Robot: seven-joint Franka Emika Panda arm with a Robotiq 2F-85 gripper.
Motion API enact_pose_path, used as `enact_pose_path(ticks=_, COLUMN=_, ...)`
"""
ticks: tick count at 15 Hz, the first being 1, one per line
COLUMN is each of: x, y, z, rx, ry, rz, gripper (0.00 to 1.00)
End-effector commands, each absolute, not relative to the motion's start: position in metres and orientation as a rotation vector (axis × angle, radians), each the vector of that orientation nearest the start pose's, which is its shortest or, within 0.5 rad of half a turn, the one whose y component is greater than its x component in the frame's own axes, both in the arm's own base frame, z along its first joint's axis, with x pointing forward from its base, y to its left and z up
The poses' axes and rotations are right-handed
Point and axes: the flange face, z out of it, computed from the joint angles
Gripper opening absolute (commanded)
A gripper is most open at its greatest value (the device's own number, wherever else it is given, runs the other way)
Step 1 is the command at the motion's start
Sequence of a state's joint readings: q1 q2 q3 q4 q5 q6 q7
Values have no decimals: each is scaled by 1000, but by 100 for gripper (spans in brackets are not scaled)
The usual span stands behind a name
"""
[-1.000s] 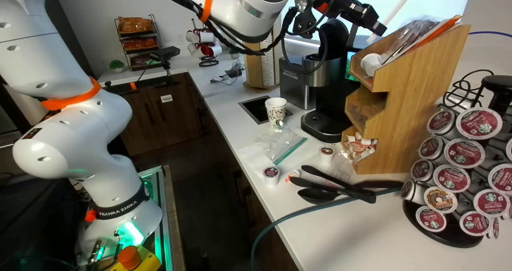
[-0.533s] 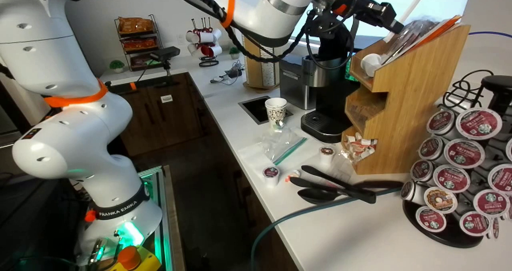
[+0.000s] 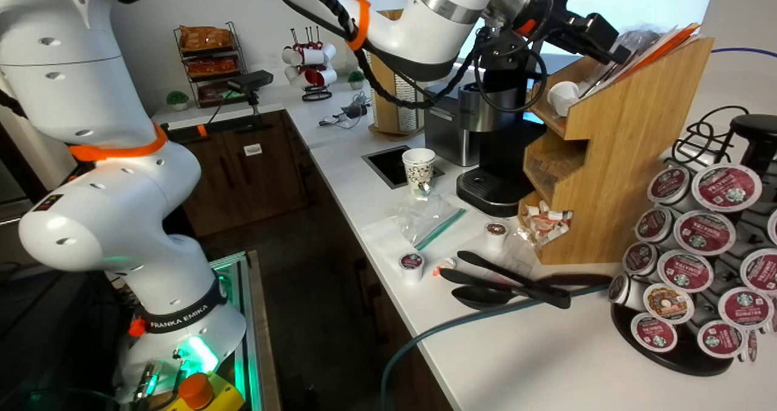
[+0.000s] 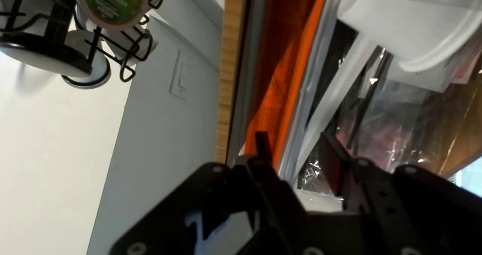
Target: Put the straw on the wooden stand and put the cup on the stand of cups
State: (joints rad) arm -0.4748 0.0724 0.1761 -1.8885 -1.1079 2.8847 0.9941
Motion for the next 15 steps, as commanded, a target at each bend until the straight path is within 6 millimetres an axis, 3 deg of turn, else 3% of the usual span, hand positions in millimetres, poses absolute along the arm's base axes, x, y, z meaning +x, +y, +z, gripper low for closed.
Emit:
enact_pose_path(ticks=1, x=607, y=-134, z=551, rx=-3050, ry=589, rz=-1734, gripper=71)
enact_pose_path(ticks=5, x=585, y=-121, z=557, rx=-3081, ry=564, rz=-1717, gripper=99)
enact_pose_path(ticks=7, x=573, y=-117, z=566, rx=-3071, ry=584, rz=-1733, gripper=100)
enact_pose_path(ticks=9, x=559, y=-112, z=575, rx=-3025, ry=761, rz=-1701, gripper=100)
enact_pose_path(ticks=13, x=540, y=-92, z=567, rx=-2829, ry=936, rz=-1477, gripper=100)
enact_pose_path(ticks=14, x=559, y=-102, z=574, rx=-2874, ry=865, rz=-1566, gripper=100)
enact_pose_path(ticks=15, x=554, y=-97, z=572, rx=-2852, ry=889, rz=-1530, gripper=100)
